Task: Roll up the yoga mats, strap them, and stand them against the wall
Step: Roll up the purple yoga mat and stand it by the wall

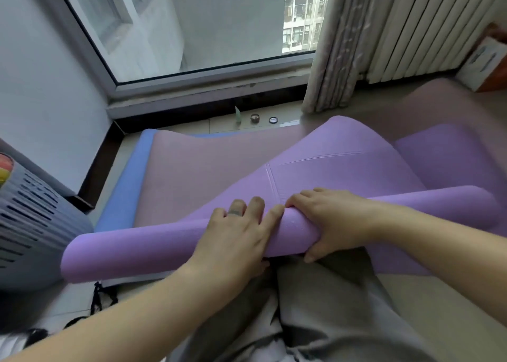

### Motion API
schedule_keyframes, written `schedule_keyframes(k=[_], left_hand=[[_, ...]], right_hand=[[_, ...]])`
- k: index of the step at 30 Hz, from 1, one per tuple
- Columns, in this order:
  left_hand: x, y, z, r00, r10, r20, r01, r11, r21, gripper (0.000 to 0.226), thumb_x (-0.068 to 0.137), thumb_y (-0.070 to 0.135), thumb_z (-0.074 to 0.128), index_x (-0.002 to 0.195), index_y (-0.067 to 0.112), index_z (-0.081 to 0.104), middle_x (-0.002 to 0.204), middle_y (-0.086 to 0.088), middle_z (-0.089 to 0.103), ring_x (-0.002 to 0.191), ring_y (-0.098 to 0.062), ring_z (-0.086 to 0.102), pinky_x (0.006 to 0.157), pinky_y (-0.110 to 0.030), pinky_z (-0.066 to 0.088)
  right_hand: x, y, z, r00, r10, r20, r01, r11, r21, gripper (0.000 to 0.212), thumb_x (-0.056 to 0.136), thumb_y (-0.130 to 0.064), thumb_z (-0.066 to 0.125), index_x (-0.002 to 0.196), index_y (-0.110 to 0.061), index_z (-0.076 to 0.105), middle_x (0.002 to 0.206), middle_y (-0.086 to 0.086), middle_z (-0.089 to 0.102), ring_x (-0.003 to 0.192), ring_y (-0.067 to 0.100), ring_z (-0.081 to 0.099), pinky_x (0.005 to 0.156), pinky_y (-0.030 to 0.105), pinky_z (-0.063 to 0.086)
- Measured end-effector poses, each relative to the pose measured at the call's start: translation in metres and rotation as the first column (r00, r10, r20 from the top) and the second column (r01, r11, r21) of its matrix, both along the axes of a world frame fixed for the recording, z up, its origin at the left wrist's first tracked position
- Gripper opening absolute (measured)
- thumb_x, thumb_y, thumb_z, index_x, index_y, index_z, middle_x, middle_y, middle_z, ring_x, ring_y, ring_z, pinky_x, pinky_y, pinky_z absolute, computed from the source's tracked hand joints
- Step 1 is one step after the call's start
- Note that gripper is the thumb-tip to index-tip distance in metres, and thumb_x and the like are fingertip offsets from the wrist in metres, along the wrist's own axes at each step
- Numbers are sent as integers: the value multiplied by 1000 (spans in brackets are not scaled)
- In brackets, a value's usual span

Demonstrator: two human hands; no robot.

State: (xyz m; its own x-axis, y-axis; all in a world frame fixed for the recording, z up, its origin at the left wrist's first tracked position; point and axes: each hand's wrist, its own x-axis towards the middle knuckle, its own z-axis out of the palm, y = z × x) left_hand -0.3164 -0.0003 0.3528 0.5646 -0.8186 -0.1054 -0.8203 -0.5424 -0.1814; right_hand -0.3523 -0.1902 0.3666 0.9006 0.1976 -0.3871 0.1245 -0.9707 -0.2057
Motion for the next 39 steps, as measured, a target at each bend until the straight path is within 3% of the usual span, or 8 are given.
schedule_keyframes(k=[3, 7, 10, 19, 24, 29, 35, 39], left_hand=[[5, 1, -10, 1000, 14, -6, -14, 999, -31, 83, 86, 42, 57, 145, 26, 1, 138, -7, 27, 118, -29, 38, 91, -39, 35], [23, 0, -7, 993, 12, -119, -16, 999, -33, 86, 81, 43, 62, 147, 25, 10, 133, -5, 32, 114, -28, 41, 94, -39, 40], [40, -5, -4, 964, 7, -265, -4, 1000, 10, 90, 76, 47, 68, 145, 27, 15, 126, -4, 36, 112, -28, 44, 92, -40, 43], [39, -9, -11, 998, 60, -35, -60, 998, 11, 90, 79, 50, 64, 146, 26, 9, 136, -5, 32, 116, -29, 44, 92, -39, 43], [60, -9, -10, 966, 112, -231, -123, 992, -34, 87, 73, 46, 69, 143, 31, 19, 128, -3, 40, 111, -28, 49, 91, -40, 45], [75, -17, -5, 903, 116, -415, -128, 992, -2, 84, 68, 45, 74, 137, 31, 29, 122, -2, 45, 109, -27, 51, 90, -41, 46], [58, -15, -17, 984, 175, -36, -176, 983, -59, 86, 75, 48, 66, 144, 33, 16, 134, -1, 41, 115, -27, 49, 88, -39, 40], [67, -9, -23, 981, 195, -3, -192, 961, -200, 90, 55, 37, 79, 131, 32, 33, 110, -4, 62, 88, -31, 62, 73, -37, 46]], right_hand=[[4, 1, 4, 999, -20, -40, 18, 999, -39, 84, 67, -59, 73, 135, -28, 35, 126, -8, 48, 114, 15, 44, 97, 35, 40], [-10, 14, -15, 924, 77, 375, 37, 957, -288, 93, 52, -67, 72, 126, -16, 49, 109, 4, 54, 94, 27, 54, 77, 41, 45], [-11, 12, -36, 810, 62, 583, 49, 984, -173, 73, 48, -55, 77, 104, -13, 60, 87, 5, 58, 72, 28, 56, 59, 39, 47], [33, 2, -3, 995, -52, 88, 57, 997, -54, 88, 61, -61, 76, 129, -24, 37, 121, -5, 51, 109, 18, 49, 79, 31, 38], [19, 0, -24, 887, 70, 456, 34, 976, -215, 102, 53, -63, 75, 136, -20, 36, 114, 4, 57, 96, 29, 58, 80, 43, 48], [14, -9, -41, 837, 43, 546, 68, 981, -182, 64, 58, -43, 70, 113, -14, 55, 98, 6, 63, 82, 32, 60, 70, 43, 49], [38, -15, -22, 942, 1, 337, 45, 991, -128, 66, 67, -50, 67, 122, -23, 45, 114, -5, 58, 103, 22, 54, 78, 32, 37], [55, -17, -14, 922, 77, 378, -7, 983, -183, 62, 67, -50, 68, 119, -23, 47, 109, -4, 60, 99, 23, 57, 75, 33, 40]])
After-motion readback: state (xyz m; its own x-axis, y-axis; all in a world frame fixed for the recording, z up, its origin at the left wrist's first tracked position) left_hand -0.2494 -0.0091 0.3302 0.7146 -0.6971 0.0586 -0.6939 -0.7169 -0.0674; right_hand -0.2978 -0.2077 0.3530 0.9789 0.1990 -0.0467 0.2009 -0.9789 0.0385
